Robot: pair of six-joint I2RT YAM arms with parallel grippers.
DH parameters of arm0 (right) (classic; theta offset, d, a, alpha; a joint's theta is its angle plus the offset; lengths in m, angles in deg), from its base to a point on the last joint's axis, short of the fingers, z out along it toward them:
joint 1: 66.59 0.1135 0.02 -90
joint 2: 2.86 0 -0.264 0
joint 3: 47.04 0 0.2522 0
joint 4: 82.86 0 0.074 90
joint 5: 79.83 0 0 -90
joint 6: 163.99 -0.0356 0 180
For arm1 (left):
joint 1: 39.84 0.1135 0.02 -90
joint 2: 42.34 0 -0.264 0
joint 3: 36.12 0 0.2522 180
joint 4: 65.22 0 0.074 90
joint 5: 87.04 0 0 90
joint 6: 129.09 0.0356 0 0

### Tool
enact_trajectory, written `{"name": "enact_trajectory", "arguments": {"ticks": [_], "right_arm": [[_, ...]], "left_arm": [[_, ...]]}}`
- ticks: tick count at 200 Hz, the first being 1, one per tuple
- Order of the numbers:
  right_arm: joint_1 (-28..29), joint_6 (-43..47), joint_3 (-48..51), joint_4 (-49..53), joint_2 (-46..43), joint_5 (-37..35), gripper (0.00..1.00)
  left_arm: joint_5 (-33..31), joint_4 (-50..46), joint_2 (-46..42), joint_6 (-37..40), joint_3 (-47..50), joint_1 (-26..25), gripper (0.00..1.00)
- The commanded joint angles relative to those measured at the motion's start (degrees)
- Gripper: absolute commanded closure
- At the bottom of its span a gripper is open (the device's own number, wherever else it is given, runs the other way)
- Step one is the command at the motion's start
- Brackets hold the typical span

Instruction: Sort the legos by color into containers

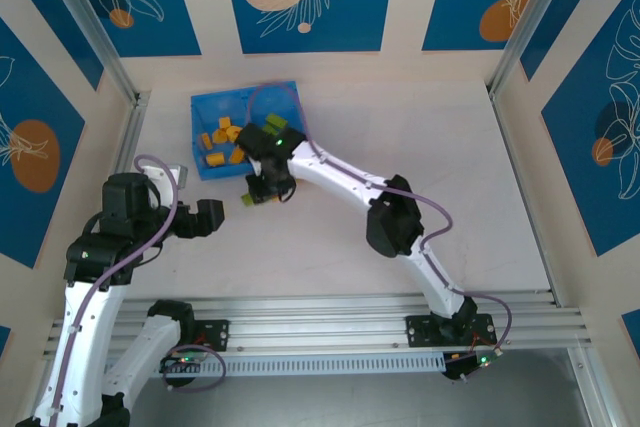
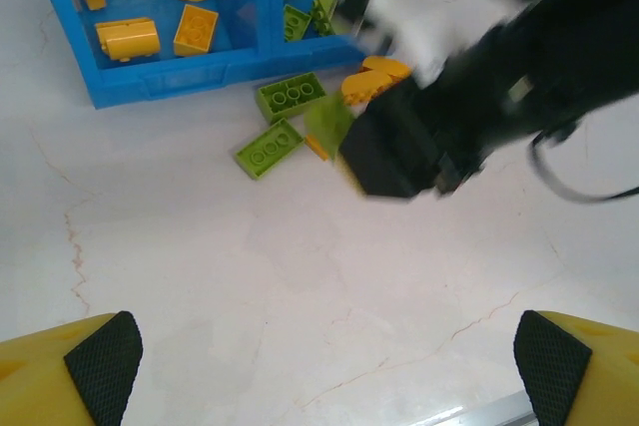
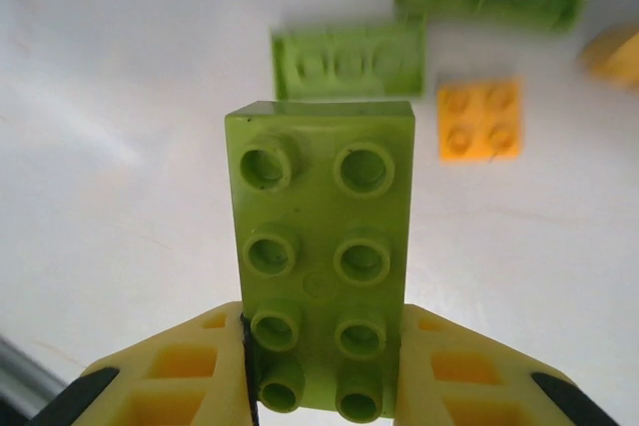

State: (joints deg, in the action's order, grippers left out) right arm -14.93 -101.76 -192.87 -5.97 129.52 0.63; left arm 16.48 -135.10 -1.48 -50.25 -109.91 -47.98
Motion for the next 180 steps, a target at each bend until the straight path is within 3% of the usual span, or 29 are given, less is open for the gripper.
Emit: {"name": "enact_trajectory", "arguments": {"ticks": [1, 32, 106, 119, 139, 180], "right_arm": [[-4.4, -6.4, -5.4, -3.1, -2.7, -2.7, 0.72], [-8.9, -11.6, -12.6, -5.5, 2.8, -3.5, 0.73], [-11.5, -9.7, -25.0, -16.5, 18.1, -0.4, 0.71], [-11.6, -10.2, -25.1, -18.5, 18.8, -0.4, 0.67], [-12.0, -11.2, -25.4, -20.0, 18.8, -0.9, 0.48], [-12.7, -11.7, -25.8, -18.4, 14.6, 1.2, 0.42]], "left_arm": [[1.9, 1.4, -0.5, -0.9, 0.3, -0.2, 0.01], [2.3, 0.8, -0.7, -1.3, -0.1, -0.2, 0.01], [3.3, 1.6, -0.3, -3.0, -0.5, -0.4, 0.0], [3.3, 1.2, -0.5, -3.0, -0.5, -0.4, 0.0], [2.8, 0.5, -1.0, -3.0, 0.0, -0.4, 0.0], [3.6, -0.6, -0.8, -3.0, 0.9, -0.5, 0.0]]}}
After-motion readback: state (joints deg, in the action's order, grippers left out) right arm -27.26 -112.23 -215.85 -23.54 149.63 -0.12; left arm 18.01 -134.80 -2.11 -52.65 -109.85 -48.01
